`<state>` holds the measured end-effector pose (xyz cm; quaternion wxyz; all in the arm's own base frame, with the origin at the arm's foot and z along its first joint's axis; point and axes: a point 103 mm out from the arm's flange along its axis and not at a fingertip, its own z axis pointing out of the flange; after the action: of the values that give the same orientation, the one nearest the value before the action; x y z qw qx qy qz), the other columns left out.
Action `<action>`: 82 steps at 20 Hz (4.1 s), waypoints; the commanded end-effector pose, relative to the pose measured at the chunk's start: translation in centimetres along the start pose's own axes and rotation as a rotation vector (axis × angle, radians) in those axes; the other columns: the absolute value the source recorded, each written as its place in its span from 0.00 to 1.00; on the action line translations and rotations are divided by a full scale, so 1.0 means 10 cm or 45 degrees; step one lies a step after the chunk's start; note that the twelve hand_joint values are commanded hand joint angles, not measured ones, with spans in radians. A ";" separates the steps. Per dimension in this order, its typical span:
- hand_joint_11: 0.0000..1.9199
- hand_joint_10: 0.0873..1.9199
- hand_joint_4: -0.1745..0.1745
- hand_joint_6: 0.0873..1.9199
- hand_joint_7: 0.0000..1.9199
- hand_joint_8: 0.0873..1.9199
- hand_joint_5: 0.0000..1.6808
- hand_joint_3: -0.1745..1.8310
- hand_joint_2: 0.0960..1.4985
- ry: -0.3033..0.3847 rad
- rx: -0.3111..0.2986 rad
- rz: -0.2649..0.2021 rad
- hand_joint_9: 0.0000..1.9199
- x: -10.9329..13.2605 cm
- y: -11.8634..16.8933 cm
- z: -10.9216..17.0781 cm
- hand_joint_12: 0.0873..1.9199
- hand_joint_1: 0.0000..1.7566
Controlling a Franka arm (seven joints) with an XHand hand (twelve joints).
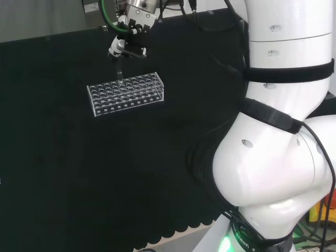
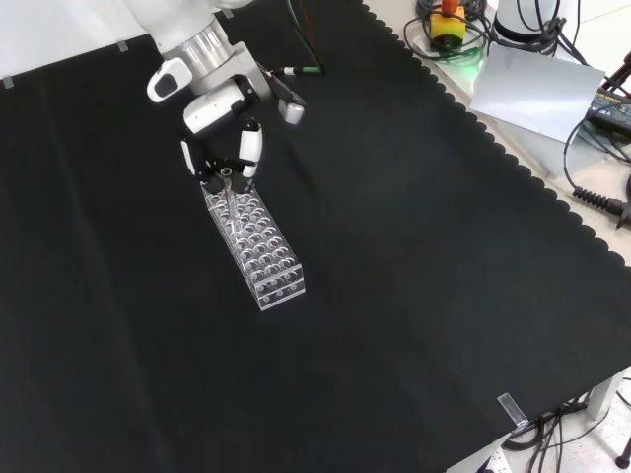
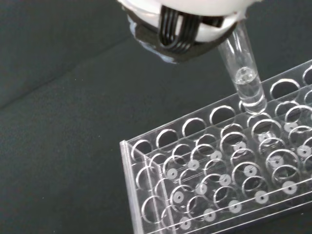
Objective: Put the test tube back in the rack.
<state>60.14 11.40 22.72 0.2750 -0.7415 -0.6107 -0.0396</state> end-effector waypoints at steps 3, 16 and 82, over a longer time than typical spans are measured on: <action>0.56 0.28 0.00 0.26 0.85 0.29 0.74 0.20 0.54 -0.024 0.005 0.000 0.66 0.11 0.00 0.05 0.52 0.81; 0.56 0.28 0.00 0.26 0.85 0.29 0.74 0.20 0.54 -0.026 0.032 0.023 0.66 0.03 0.05 0.07 0.52 0.81; 0.56 0.28 0.00 0.26 0.85 0.29 0.74 0.20 0.55 -0.102 0.116 0.079 0.66 -0.27 0.25 0.50 0.52 0.81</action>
<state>59.93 10.40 16.73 0.2876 -0.7475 -0.5982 0.0264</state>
